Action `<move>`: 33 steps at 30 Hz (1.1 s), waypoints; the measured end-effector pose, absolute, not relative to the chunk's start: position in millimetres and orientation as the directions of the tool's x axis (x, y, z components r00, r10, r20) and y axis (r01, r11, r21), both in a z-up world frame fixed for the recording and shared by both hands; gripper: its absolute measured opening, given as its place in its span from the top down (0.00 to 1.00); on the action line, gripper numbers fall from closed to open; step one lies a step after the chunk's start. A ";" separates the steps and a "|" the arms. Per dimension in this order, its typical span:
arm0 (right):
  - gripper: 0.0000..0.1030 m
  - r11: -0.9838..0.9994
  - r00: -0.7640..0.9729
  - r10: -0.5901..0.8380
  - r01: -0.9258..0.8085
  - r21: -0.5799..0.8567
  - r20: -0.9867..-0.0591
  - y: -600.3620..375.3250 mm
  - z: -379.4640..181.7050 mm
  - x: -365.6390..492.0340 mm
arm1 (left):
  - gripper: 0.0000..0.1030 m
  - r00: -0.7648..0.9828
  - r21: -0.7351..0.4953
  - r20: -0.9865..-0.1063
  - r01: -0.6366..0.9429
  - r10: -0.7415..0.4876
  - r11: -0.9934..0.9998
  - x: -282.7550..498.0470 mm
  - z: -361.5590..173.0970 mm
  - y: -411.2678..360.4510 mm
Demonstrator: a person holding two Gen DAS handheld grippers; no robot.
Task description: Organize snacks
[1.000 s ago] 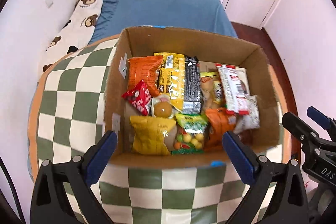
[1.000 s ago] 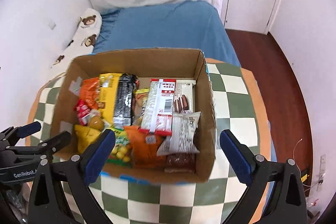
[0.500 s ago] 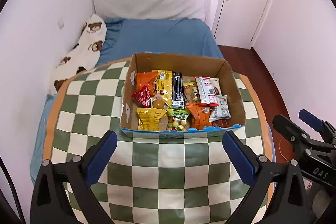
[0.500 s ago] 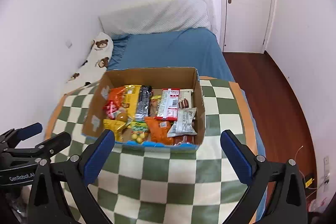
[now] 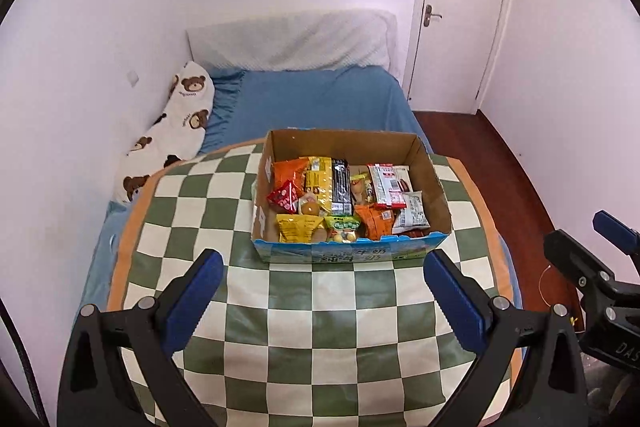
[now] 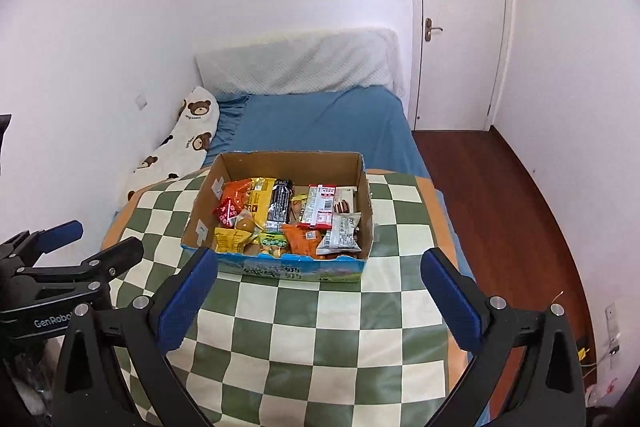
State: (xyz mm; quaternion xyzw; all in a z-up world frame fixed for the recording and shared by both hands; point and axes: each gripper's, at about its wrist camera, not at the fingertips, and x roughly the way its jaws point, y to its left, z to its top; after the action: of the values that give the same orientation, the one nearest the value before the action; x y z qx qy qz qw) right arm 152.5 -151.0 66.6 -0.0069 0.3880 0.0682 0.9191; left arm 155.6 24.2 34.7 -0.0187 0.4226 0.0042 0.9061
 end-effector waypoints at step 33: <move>0.00 0.998 0.669 0.038 -0.063 -0.006 -0.742 -152.5 15.7 221.9 | 0.00 0.607 0.018 -0.792 -0.087 0.068 0.996 217.1 -20.3 22.0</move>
State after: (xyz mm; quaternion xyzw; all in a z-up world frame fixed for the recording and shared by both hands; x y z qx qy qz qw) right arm 221.9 -152.5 15.7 -0.0154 0.4059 0.0276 0.9134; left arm 217.1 22.0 -20.3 -0.0111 0.4410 0.0433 0.8964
